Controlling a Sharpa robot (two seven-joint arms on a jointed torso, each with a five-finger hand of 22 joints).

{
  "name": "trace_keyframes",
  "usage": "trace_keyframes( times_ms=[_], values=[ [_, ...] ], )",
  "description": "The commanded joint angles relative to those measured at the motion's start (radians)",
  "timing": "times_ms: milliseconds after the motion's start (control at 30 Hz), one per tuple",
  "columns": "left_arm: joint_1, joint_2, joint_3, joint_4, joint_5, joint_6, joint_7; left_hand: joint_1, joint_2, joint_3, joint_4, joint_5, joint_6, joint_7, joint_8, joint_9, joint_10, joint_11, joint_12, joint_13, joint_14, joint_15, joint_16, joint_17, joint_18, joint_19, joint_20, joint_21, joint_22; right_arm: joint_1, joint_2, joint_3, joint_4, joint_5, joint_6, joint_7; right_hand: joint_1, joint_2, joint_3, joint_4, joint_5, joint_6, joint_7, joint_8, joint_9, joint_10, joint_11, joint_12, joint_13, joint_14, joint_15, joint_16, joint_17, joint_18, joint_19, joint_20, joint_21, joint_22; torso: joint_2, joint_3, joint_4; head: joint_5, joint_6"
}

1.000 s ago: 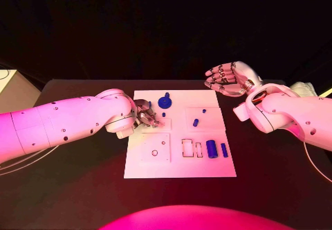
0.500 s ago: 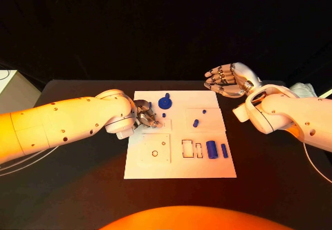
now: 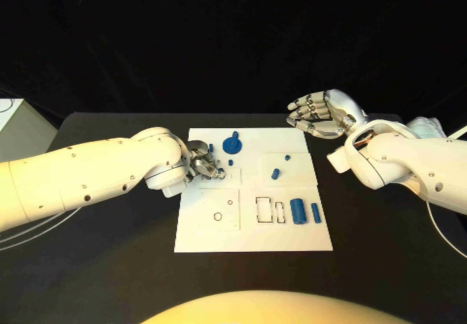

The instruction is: Assemble the parts on the task board

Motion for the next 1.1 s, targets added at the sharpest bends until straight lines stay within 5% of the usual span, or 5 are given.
trace_keyframes(
  times_ms=[33, 533, 1100],
  values=[
    [-0.001, -0.006, 0.003, 0.009, 0.035, -0.001, 0.024, -0.015, 0.001, 0.18, -0.169, 0.007, -0.008, 0.004, 0.01, 0.002, -0.01, 0.001, -0.006, -0.008, 0.072, 0.009, -0.007, 0.174, 0.002, -0.009, 0.001, -0.005, 0.009, -0.001, -0.001, 0.0, 0.0, -0.006, 0.021, 0.0, -0.008, 0.003, 0.0, -0.006, -0.004, 0.005, 0.064, -0.003, -0.001, 0.005, 0.004, -0.003, -0.001, -0.003, 0.005, -0.006, -0.001, -0.002, -0.005, -0.002, -0.004, -0.001, 0.0, -0.0006, 0.0008, -0.001, 0.0],
    [-0.001, -0.03, 0.04, 0.021, 0.121, 0.085, 0.071, -0.088, 0.028, 0.285, -0.228, 0.001, -0.027, 0.014, 0.026, -0.006, -0.068, 0.011, -0.021, -0.051, 0.053, 0.018, -0.027, 0.139, 0.015, -0.053, 0.01, -0.036, -0.031, -0.001, -0.003, -0.001, 0.0, -0.009, 0.025, -0.004, -0.008, 0.003, 0.0, -0.007, -0.003, 0.005, 0.064, -0.003, -0.002, 0.005, 0.004, -0.003, -0.001, -0.003, 0.005, -0.006, -0.002, -0.002, -0.006, -0.002, -0.004, -0.002, 0.0, -0.0002, 0.0017, -0.003, 0.002],
    [0.012, -0.012, 0.063, -0.044, 0.152, 0.302, 0.079, -0.255, 0.113, 0.385, -0.278, -0.004, -0.055, 0.021, 0.062, 0.002, -0.148, 0.019, -0.014, -0.097, 0.02, 0.028, -0.049, 0.091, 0.028, -0.107, 0.021, -0.066, -0.066, -0.001, -0.001, -0.001, 0.0, -0.013, 0.027, -0.006, -0.004, 0.001, 0.0, -0.012, -0.002, 0.006, 0.063, -0.003, -0.002, 0.007, 0.004, -0.002, -0.002, -0.003, 0.005, -0.007, -0.005, -0.002, -0.009, -0.001, -0.004, -0.005, 0.0, -0.0005, 0.0018, -0.006, 0.003]
  ],
)
